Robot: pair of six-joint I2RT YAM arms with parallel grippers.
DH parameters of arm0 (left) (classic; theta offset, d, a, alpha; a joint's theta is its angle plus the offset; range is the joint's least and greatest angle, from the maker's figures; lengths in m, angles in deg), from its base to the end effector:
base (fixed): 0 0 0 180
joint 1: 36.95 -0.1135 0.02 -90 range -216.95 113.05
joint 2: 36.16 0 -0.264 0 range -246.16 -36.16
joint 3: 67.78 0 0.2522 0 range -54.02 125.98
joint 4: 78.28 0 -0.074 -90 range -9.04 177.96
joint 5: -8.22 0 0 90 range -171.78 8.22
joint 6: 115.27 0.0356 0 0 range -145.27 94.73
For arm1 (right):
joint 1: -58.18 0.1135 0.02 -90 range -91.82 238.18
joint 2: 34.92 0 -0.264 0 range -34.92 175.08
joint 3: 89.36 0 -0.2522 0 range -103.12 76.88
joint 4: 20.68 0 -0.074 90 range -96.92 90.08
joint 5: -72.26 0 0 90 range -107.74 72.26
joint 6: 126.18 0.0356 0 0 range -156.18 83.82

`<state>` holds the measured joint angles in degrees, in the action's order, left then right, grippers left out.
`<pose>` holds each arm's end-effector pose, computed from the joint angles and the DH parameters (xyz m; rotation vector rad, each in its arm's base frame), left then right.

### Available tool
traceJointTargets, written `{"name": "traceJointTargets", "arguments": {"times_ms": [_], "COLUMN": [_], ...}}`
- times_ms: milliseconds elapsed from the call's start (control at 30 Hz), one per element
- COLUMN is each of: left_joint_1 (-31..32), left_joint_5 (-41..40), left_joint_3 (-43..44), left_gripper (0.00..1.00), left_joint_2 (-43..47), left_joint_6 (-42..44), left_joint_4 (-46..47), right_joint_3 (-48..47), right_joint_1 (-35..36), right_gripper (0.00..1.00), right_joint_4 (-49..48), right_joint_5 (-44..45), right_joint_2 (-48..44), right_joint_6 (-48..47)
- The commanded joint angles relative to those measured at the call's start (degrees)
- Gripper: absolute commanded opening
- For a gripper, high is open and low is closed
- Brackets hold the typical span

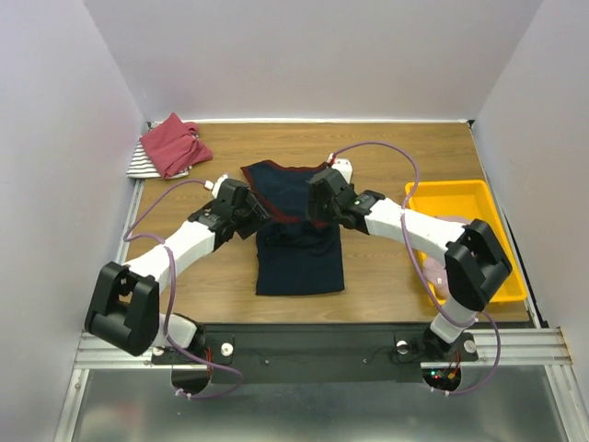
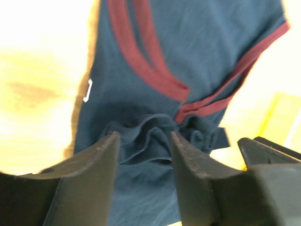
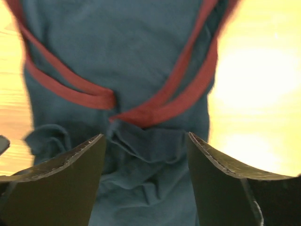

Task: Fold and stack the tank tops
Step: Fold the tank top

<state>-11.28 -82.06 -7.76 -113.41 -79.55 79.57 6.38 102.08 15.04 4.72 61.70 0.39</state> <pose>0.2591 -0.1243 0.2268 -0.5871 2.2915 -0.7143 0.2747 0.2455 0.2422 0.0279 2.3397 0.2236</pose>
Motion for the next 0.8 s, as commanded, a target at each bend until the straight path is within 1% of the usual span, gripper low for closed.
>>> {"name": "traceJointTargets", "arguments": {"times_ms": [0, 67, 133, 167, 200, 233, 267, 300, 333, 367, 400, 500, 600, 667, 767], "left_joint_1": [-1.5, -1.59, -1.5, -1.41, -0.72, 0.07, 1.91, 3.06, 4.29, 7.17, 8.42, 12.72, 14.75, 15.02, 15.11], "left_joint_5": [-0.43, -0.78, 0.01, 1.92, 1.94, 2.03, 2.38, 2.38, 2.21, 1.95, 1.86, 1.33, 0.71, 0.71, 0.71], "left_joint_3": [2.69, 2.7, 0.86, -0.02, -1.16, -2.48, -5.01, -6.17, -8.44, -9.51, -10.57, -13.56, -15.41, -16.72, -18.83], "left_gripper": [0.59, 0.59, 0.55, 0.52, 0.45, 0.4, 0.31, 0.15, 0.1, 0.04, 0.01, 0.0, 0.0, 0.0, 0.0], "left_joint_2": [4.3, 5.97, 8.07, 8.87, 9.57, 11.14, 11.86, 12.47, 13.44, 13.79, 14.06, 14.24, 12.66, 10.99, 9.4], "left_joint_6": [3.3, 3.57, 3.13, 1.91, 0.94, -0.29, -1.34, -3.7, -4.94, -6.17, -8.8, -12.32, -14.0, -15.41, -16.64], "left_joint_4": [1.97, 1.0, 0.74, 0.47, 0.47, 0.47, 0.56, 0.56, 0.65, 0.82, 1.26, 2.84, 3.55, 3.55, 4.77], "right_joint_3": [-2.45, -1.49, 1.23, 2.29, 3.25, 5.18, 6.15, 7.12, 8.17, 8.71, 8.97, 9.5, 8.1, 7.05, 2.67], "right_joint_1": [-0.04, 0.04, 0.66, 1.36, 2.93, 3.64, 4.26, 4.96, 5.23, 5.41, 5.58, 5.93, 5.85, 5.93, 4.97], "right_gripper": [0.75, 0.73, 0.66, 0.63, 0.55, 0.53, 0.52, 0.52, 0.52, 0.52, 0.51, 0.5, 0.5, 0.51, 0.52], "right_joint_4": [-2.18, -2.18, -2.18, -2.18, -2.18, -2.18, -2.18, -2.35, -2.44, -2.62, -2.71, -3.41, -3.59, -3.67, -3.59], "right_joint_5": [-0.48, -3.46, -6.88, -6.99, -7.08, -7.08, -7.16, -7.34, -7.43, -7.6, -8.3, -8.66, -7.87, -6.73, -5.5], "right_joint_2": [-2.22, -3.27, -5.03, -5.47, -5.91, -6.18, -6.44, -6.7, -6.36, -6.01, -5.66, -4.51, -2.58, -1.18, 3.12], "right_joint_6": [-2.56, -3.09, -2.92, -2.74, -2.48, -2.22, -1.86, -0.99, -0.63, -0.46, -0.28, -0.28, -0.45, -0.89, -2.29]}}
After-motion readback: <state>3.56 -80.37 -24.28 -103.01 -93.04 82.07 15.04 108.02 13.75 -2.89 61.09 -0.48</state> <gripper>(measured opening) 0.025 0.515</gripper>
